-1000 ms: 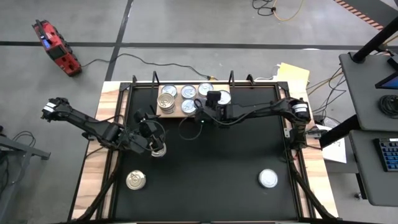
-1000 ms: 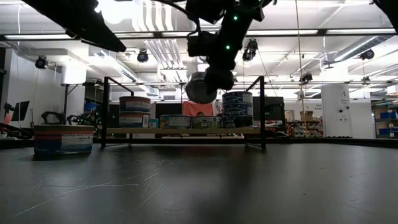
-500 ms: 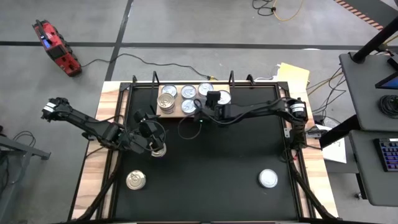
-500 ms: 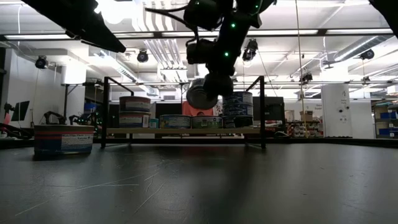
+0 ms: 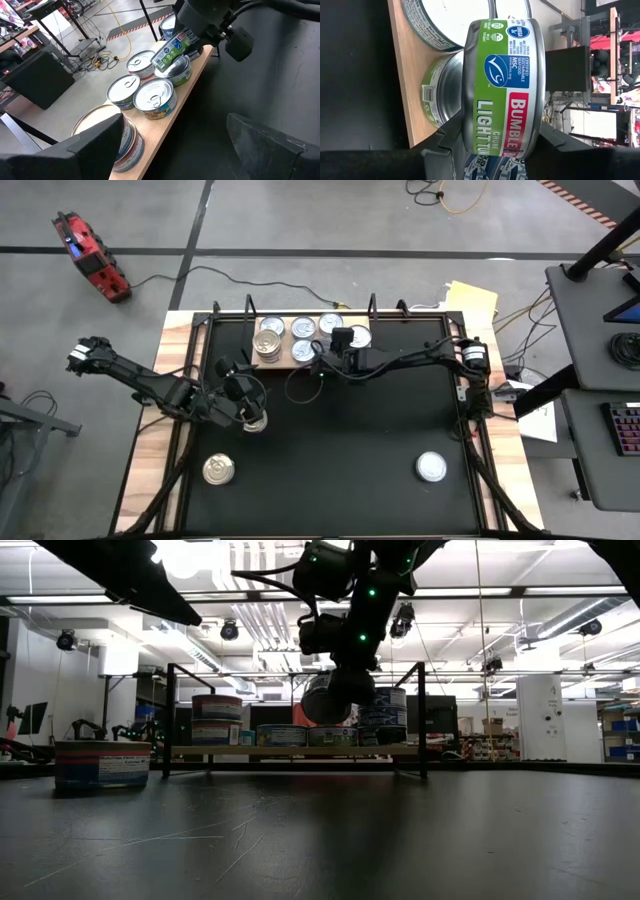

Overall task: Stack canned seafood by type on shelf
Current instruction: Stack the green tuna can on top of the other green tuna can on the shelf

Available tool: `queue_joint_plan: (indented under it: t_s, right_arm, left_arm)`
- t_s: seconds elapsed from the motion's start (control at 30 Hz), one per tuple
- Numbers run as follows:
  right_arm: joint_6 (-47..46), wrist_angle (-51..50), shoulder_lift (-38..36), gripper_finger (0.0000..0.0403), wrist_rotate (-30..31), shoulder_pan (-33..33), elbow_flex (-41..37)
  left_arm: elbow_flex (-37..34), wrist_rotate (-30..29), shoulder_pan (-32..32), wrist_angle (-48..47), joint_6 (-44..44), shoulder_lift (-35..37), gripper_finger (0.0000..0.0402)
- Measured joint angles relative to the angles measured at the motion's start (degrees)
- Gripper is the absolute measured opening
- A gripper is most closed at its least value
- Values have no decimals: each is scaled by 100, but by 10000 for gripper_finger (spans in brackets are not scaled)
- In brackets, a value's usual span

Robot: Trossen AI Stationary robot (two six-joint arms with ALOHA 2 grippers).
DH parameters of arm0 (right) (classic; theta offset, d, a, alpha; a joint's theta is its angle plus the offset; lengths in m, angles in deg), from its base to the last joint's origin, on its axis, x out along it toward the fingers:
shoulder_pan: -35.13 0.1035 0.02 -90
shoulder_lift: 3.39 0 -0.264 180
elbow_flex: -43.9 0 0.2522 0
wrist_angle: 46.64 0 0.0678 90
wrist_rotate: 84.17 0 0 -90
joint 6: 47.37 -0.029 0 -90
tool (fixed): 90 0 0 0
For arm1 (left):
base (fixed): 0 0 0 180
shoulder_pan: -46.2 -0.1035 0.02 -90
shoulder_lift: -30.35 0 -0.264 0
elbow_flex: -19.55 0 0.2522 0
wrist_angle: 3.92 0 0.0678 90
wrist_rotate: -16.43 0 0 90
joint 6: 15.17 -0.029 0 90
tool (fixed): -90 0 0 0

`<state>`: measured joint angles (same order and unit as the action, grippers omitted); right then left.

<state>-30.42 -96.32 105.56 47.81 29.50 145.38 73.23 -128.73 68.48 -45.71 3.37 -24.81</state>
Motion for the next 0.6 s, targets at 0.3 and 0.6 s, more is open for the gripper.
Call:
queue_joint_plan:
  t_s: [0.3,0.6]
  right_arm:
    - [-75,-5,2,136,-194,-4,0]
    - [-136,-100,2,136,-194,-4,0]
  left_arm:
    - [0,0,0,0,0,0,338]
    - [0,0,0,2,0,0,338]
